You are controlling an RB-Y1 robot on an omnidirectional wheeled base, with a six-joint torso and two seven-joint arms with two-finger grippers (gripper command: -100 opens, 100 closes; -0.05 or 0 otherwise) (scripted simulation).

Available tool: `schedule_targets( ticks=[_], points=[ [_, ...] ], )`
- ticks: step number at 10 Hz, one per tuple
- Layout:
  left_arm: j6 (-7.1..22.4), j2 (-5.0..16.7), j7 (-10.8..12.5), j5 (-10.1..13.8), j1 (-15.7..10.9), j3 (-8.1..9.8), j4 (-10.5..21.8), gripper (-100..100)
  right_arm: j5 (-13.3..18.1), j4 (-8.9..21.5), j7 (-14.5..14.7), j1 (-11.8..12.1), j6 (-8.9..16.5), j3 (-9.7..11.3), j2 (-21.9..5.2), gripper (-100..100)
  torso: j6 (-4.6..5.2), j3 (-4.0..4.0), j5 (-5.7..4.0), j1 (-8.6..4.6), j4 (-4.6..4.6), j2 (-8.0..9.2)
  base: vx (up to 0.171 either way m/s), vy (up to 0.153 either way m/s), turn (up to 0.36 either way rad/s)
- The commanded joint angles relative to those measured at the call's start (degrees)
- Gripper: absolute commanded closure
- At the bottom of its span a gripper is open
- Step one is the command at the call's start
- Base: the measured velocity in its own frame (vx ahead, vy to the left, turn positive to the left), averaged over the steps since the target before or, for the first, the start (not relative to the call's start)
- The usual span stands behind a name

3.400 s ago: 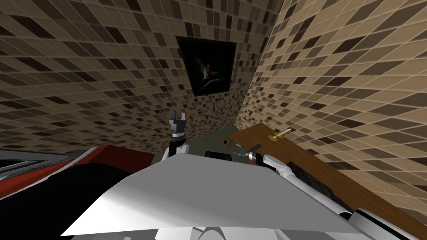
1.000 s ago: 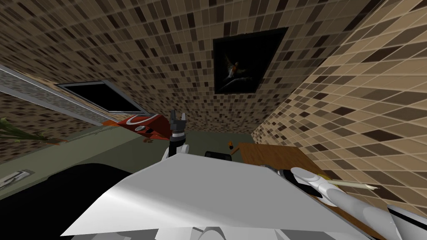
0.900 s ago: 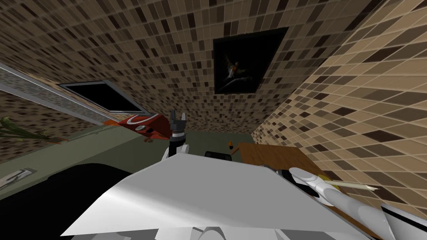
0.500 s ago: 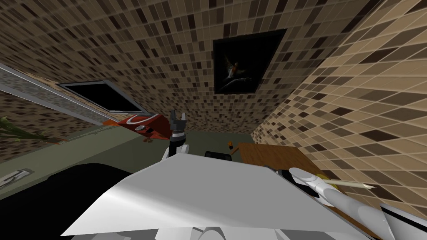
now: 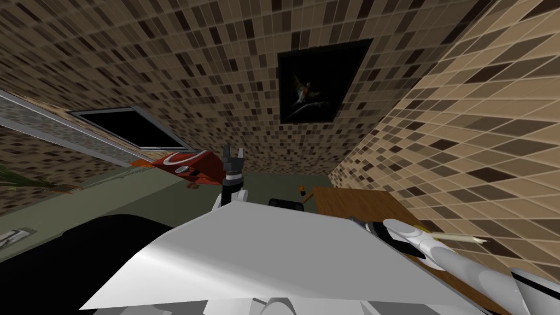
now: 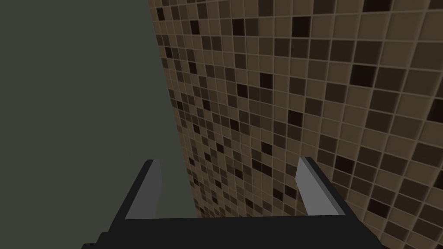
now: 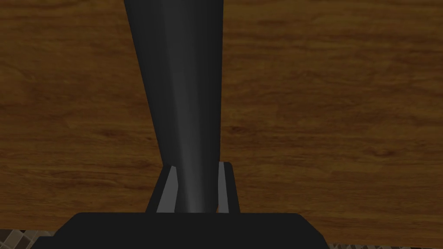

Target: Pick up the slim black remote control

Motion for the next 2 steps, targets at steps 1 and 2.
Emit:
schedule_targets(
  ticks=[1, 2],
  points=[
    [0.0, 0.0, 0.0, 0.0, 0.0, 0.00, 0.0, 0, 0.0, 0.0, 0.0, 0.0, 0.0, 0.0, 0.0, 100, 0.00, 0.00, 0.00, 0.00, 0.00, 0.00, 0.006, 0.021, -0.022],
    [0.0, 0.0, 0.0, 0.0, 0.0, 0.00, 0.0, 0, 0.0, 0.1, 0.1, 0.0, -0.3, 0.0, -0.1, 0, -0.03, 0.00, -0.05, -0.05, 0.00, 0.01, 0.000, 0.000, 0.000]
  ],
)
